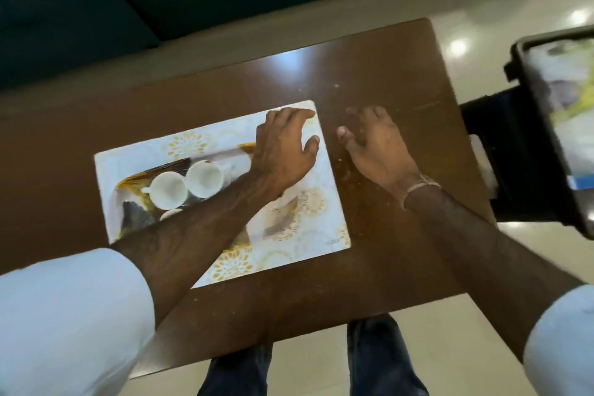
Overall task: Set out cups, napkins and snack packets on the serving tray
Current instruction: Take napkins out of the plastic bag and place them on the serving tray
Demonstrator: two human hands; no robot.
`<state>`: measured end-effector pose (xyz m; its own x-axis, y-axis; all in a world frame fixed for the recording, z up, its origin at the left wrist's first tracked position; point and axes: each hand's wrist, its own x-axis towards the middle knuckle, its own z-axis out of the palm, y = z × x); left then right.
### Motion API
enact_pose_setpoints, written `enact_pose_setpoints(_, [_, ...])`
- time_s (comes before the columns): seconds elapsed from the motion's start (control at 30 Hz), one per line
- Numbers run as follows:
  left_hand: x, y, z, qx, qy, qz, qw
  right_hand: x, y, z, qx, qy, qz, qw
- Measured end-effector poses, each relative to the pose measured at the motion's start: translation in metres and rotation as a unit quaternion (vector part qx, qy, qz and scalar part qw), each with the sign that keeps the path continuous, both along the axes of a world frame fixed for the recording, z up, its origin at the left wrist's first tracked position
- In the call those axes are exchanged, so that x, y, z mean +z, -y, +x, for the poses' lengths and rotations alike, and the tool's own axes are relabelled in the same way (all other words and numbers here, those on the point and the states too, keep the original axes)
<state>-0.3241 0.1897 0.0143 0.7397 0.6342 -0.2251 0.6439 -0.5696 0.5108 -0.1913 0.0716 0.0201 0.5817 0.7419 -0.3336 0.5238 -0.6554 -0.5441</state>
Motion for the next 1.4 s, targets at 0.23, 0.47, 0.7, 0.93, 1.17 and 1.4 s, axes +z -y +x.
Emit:
enact_pose_setpoints(0.23, [-0.001, 0.078, 0.125, -0.098, 0.005, -0.012, 0.995, 0.012, 0.095, 0.102, -0.086, 0.017, 0.013, 0.996])
enact_pose_setpoints(0.47, [-0.005, 0.167, 0.238, -0.183, 0.033, -0.016, 0.982, 0.015, 0.192, 0.183, -0.170, 0.024, 0.011, 0.985])
enact_pose_setpoints(0.7, [-0.013, 0.267, 0.328, -0.248, 0.069, -0.015, 0.966, 0.003, 0.282, 0.240, -0.275, 0.038, 0.020, 0.961])
enact_pose_setpoints(0.93, [-0.036, 0.331, 0.379, -0.391, -0.093, 0.043, 0.915, -0.022, 0.345, 0.272, -0.463, 0.015, 0.033, 0.886])
enact_pose_setpoints(1.17, [-0.047, 0.336, 0.391, -0.395, -0.185, 0.069, 0.897, -0.041, 0.361, 0.273, -0.631, -0.148, 0.103, 0.754])
enact_pose_setpoints(1.4, [-0.051, 0.338, 0.395, -0.383, -0.143, 0.035, 0.912, -0.045, 0.351, 0.268, -0.681, -0.295, 0.185, 0.644])
